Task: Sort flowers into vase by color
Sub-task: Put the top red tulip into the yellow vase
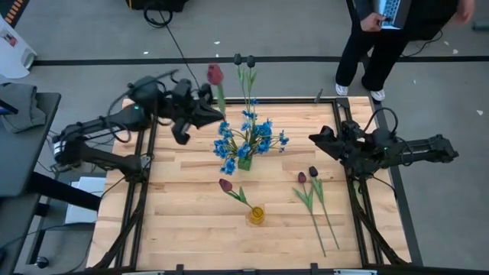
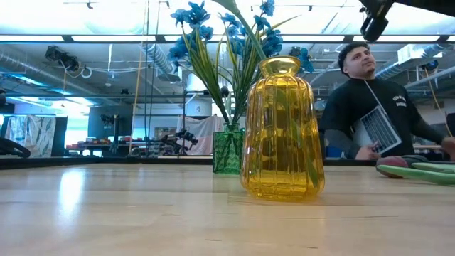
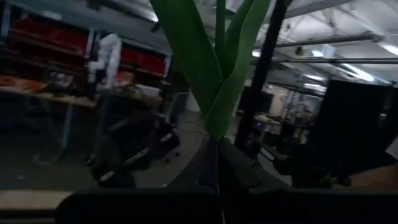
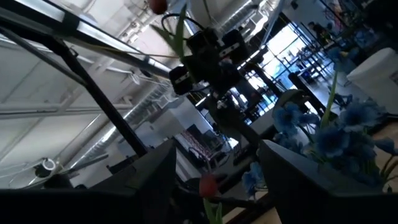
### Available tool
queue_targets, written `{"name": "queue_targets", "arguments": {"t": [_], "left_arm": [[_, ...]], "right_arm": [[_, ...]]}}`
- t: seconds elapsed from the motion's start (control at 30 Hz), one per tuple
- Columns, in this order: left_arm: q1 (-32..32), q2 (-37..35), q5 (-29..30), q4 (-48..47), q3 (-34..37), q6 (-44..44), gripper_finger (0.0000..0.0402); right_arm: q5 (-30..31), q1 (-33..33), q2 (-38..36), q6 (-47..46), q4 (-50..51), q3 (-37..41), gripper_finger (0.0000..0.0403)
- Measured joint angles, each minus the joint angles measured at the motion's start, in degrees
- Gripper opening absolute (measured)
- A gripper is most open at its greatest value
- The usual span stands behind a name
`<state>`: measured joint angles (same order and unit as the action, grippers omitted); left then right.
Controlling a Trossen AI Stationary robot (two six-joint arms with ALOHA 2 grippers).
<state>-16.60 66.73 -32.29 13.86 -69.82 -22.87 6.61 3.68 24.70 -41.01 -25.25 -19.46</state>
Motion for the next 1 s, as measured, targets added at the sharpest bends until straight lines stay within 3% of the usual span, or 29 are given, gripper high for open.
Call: {"name": "queue_targets", "arguments": {"t": [0.3,0.6,0.7,0.9,1.0], "left_arm": [[3.4,10.9,-6.4,20.1,0.0,-4.8,0.0003],[4.6,18.1,-12.8,21.0,0.0,-5.9,0.0003],[5.3,20.0,-12.2,20.8,0.0,-5.8,0.0003],[9.2,20.7,-2.8,10.5,0.0,4.1,0.0002],[10.7,20.7,-2.0,9.2,0.0,4.9,0.0001]], "right_arm": [[2.4,0.0,0.0,-1.1,0.0,0.9,0.0240],[2.7,0.0,0.0,-2.6,0.4,1.1,0.0240],[2.8,0.0,0.0,-2.8,0.9,1.1,0.0240],[2.7,0.0,0.0,-4.8,2.1,1.1,0.0240],[2.7,0.0,0.0,-5.6,2.8,1.1,0.0240]]}}
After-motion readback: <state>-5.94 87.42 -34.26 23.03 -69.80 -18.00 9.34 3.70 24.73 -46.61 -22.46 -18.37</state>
